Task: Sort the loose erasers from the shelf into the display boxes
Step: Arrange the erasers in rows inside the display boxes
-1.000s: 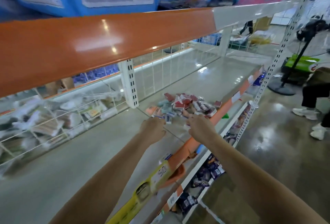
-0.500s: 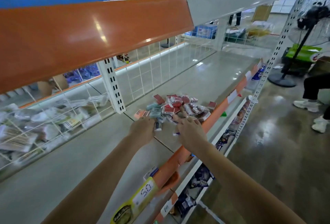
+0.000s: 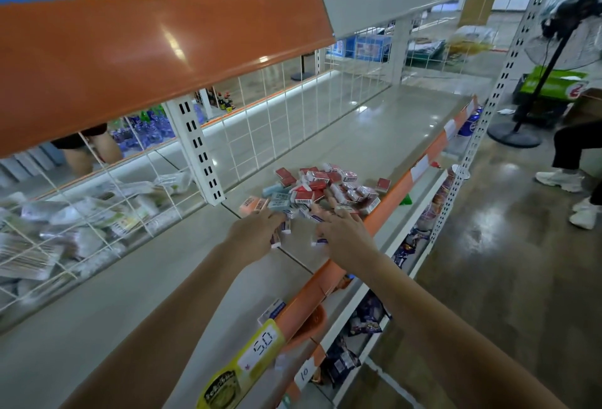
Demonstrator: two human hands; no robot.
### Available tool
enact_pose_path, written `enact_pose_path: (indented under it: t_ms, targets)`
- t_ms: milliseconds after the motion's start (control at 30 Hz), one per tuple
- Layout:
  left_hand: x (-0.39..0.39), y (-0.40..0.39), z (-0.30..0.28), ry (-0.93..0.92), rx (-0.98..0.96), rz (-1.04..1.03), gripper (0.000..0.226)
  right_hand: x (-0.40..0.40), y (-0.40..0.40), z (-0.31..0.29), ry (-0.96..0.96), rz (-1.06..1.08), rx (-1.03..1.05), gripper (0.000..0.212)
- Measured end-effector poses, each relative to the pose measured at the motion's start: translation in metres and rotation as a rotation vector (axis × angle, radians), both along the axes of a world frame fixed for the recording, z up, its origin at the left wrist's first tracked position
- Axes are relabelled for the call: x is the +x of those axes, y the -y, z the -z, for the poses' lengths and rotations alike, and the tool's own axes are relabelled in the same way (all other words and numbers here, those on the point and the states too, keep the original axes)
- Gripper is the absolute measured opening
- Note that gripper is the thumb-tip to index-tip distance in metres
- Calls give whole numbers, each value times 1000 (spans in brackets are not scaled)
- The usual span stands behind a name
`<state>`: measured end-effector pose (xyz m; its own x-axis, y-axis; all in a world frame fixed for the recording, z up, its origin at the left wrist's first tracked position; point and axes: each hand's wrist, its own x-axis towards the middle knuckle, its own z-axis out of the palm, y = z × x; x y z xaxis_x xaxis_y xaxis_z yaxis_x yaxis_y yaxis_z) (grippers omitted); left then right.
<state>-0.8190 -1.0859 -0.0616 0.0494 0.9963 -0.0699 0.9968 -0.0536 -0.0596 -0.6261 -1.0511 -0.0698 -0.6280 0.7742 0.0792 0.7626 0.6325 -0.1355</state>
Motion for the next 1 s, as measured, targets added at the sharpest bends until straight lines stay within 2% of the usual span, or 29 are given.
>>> enact_pose_path:
  t_ms: [100,333,500,700,833,1000]
  targets:
    - [1,6,0,-8,72,17,31,0,3,0,-50,-15,20,31]
    - [6,21,-1,-5,154,70,39,4,12,-1,-190,-53,-41,30]
    - [9,29,7,115,144,12,28,7,16,6,-177,-45,-62,30]
    - [6,38,6,224,89,-49,29,7,18,7,-267,-75,-65,26]
    - [-2,69,-10,421,193,-137,20,-1,28,-7,-370,-137,-117,24]
    - [-25,144,-33,506,336,-251,18,-36,68,-33,-562,-319,-189,23]
